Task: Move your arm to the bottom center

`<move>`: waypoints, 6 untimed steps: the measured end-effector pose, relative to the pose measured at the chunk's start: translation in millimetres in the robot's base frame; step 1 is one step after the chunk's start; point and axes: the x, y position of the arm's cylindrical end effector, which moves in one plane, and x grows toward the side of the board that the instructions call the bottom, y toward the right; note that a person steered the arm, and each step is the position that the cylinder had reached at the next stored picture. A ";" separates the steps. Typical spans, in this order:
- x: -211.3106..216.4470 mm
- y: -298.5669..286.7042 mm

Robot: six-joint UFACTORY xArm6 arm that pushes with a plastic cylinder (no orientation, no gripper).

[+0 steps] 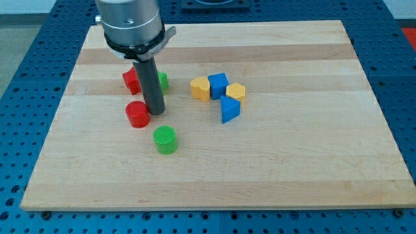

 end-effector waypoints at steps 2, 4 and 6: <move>48.2 61.6; 119.8 74.1; 151.5 22.2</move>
